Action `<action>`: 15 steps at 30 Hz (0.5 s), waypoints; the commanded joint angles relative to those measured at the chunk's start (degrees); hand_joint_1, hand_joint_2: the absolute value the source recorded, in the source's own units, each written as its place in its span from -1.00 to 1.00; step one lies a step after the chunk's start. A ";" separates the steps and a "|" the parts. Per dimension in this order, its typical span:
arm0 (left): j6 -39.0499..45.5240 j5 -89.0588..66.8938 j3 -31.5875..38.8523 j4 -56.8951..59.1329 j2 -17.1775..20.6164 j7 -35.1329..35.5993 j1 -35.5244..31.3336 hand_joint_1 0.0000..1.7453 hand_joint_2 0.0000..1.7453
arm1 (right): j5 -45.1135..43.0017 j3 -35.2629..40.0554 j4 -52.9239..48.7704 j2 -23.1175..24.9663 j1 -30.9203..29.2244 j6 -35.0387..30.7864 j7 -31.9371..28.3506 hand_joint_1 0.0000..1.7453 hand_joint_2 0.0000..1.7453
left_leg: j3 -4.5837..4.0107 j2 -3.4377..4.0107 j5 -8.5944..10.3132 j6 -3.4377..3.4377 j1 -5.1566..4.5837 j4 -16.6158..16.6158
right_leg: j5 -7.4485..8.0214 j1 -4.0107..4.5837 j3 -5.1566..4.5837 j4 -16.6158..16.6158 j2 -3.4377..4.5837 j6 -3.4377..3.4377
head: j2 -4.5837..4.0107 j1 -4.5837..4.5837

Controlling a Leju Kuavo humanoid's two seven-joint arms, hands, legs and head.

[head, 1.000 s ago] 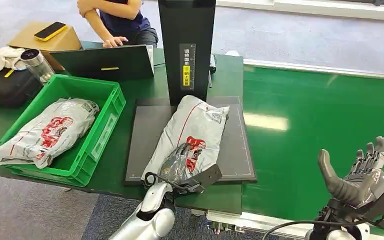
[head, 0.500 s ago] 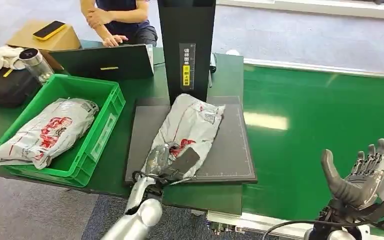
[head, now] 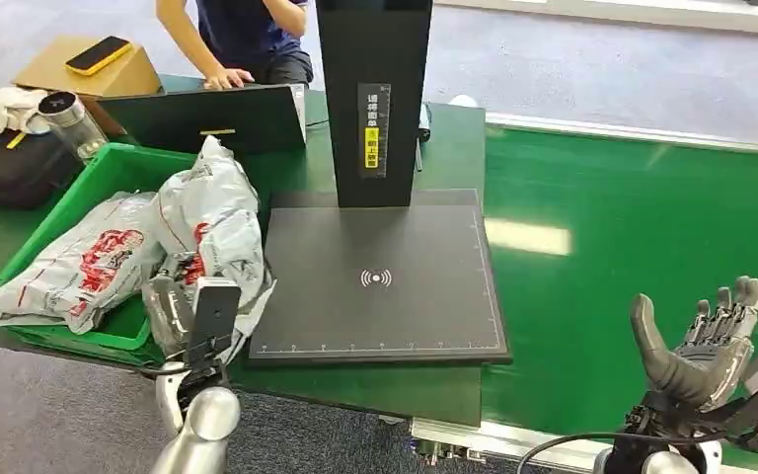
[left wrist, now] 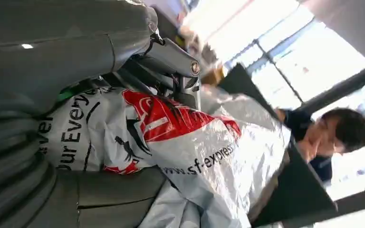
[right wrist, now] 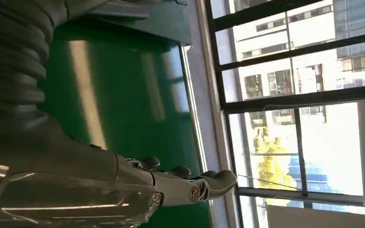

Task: Moved the parcel from conveyor to table for the left to box.

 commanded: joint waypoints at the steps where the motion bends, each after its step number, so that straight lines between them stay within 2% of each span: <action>1: 0.26 -5.48 22.80 -15.60 -5.95 -5.92 -0.95 1.00 1.00 | -0.47 1.65 3.74 -0.70 -0.81 0.63 -0.52 -1.00 1.00 | 0.03 0.00 -0.04 -0.16 0.07 0.03 | -0.02 0.05 0.03 -0.02 -0.01 -0.01 | 0.00 -0.02; 4: 0.26 -6.37 25.56 -18.39 -5.58 -5.92 -1.90 1.00 1.00 | -0.39 1.72 3.93 -0.56 -1.19 0.70 -0.71 -1.00 1.00 | -0.05 -0.03 -0.03 -0.16 0.11 0.08 | -0.02 0.09 -0.04 0.02 -0.04 -0.02 | 0.02 -0.02; 6: 0.26 -6.37 25.56 -18.39 -5.58 -5.92 -1.90 1.00 1.00 | -0.39 1.72 3.93 -0.56 -1.19 0.70 -0.71 -1.00 1.00 | 0.23 -0.05 -0.02 -0.28 0.08 -0.13 | -0.02 0.04 0.21 -0.15 -0.07 -0.02 | 0.00 -0.04; 8: 0.26 -6.37 25.56 -18.39 -5.58 -5.92 -1.90 1.00 1.00 | -0.39 1.72 3.93 -0.56 -1.19 0.70 -0.71 -1.00 1.00 | 0.00 -0.04 -0.02 -0.13 0.09 0.04 | -0.02 0.07 0.00 -0.02 -0.05 0.00 | 0.00 0.00; 15: 0.26 -6.37 25.56 -18.39 -5.58 -5.92 -1.90 1.00 1.00 | -0.39 1.72 3.93 -0.56 -1.19 0.70 -0.71 -1.00 1.00 | 0.03 -0.07 -0.01 -0.09 0.06 0.00 | -0.02 0.03 0.06 -0.06 -0.08 0.02 | 0.00 -0.02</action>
